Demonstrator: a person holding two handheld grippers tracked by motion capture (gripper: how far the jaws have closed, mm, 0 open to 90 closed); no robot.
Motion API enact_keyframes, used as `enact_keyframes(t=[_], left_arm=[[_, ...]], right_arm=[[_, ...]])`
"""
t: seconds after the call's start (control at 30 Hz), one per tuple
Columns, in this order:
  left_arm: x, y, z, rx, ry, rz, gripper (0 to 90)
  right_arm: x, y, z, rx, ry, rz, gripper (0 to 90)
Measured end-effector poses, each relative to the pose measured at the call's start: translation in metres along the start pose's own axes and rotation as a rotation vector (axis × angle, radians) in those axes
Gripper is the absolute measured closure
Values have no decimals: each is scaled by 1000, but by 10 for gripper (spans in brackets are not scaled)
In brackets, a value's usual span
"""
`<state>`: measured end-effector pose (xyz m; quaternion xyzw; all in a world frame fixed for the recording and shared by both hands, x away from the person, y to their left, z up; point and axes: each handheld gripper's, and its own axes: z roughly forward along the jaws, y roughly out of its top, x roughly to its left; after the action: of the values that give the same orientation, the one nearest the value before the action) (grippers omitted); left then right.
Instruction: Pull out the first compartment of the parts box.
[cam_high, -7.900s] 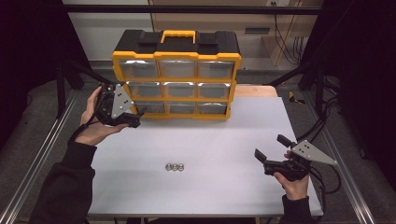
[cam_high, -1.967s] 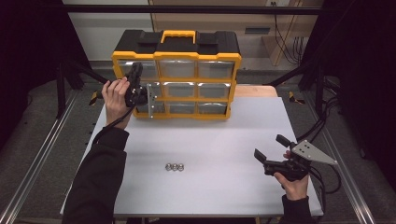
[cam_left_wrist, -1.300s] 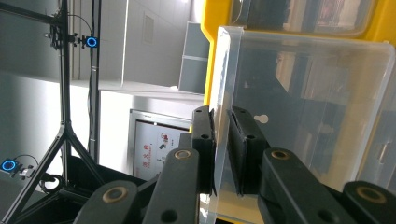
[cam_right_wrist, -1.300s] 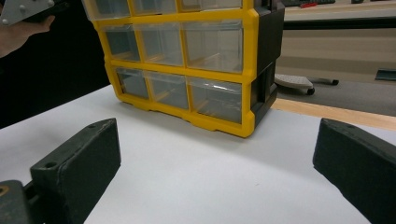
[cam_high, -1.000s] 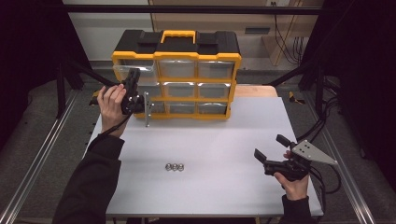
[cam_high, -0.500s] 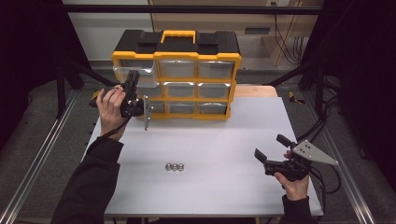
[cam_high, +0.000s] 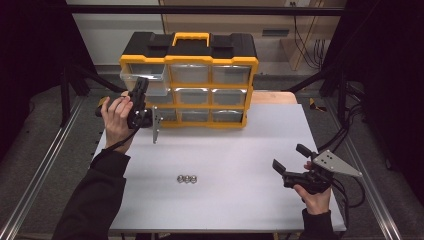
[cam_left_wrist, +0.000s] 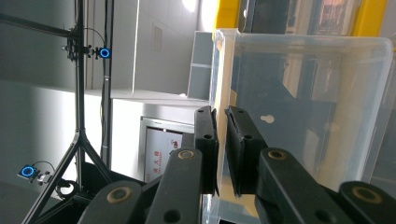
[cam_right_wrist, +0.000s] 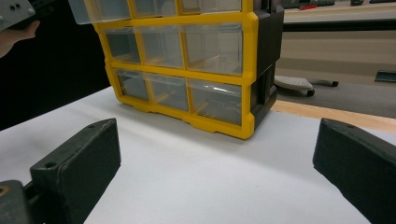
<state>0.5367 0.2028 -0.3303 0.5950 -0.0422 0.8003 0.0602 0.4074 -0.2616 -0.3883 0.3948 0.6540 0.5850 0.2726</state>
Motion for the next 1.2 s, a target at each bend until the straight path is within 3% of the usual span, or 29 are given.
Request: enact_keyframes(t=[0.43,0.57,0.97,1.2], left_arm=[[0,1,-5,1,-1,15,830],[-2,2,-6,-3,3,44,831],[-4,1,-10,0,15,53,832],[-1,0,-17,-11,20,37,833]], right_arm=[[-1,0,-1,-3,0,-9,13],[-1,0,-1,-5,2,-8,13],[0,1,-1,-5,5,-4,13],[0,1,-1,-9,7,-6,13]])
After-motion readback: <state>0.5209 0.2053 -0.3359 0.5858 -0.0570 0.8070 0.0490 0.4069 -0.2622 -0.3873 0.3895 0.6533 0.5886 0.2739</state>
